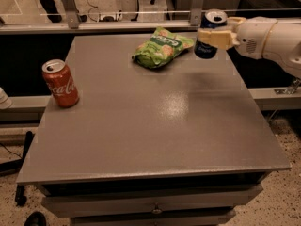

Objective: Move pepsi can near green rice chip bag

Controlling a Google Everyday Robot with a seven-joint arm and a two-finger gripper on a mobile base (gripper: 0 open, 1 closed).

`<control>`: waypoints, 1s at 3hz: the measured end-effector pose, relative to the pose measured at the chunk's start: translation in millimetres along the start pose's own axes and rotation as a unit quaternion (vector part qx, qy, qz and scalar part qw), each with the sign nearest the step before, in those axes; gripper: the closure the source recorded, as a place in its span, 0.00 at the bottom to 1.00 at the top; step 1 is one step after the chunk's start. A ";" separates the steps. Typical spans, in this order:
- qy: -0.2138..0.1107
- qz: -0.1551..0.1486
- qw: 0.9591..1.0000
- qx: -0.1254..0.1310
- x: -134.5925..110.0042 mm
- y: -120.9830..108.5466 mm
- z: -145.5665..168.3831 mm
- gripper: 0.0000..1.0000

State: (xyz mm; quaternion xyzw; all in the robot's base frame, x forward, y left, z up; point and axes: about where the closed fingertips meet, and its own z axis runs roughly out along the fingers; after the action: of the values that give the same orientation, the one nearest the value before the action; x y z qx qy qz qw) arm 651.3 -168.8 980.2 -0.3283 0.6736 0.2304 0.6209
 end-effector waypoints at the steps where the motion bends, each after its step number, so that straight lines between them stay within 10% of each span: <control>1: -0.005 0.005 1.000 0.006 0.9 -26.0 25.7 1.00; 3: 0.006 0.018 1.000 0.008 16.5 -52.1 65.2 1.00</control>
Offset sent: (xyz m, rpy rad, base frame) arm 0.0989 0.0002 -0.0129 0.0488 0.0163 -0.0451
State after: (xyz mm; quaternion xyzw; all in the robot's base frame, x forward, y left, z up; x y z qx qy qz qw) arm 733.7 -159.9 961.0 -0.3125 0.6848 0.2337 0.6154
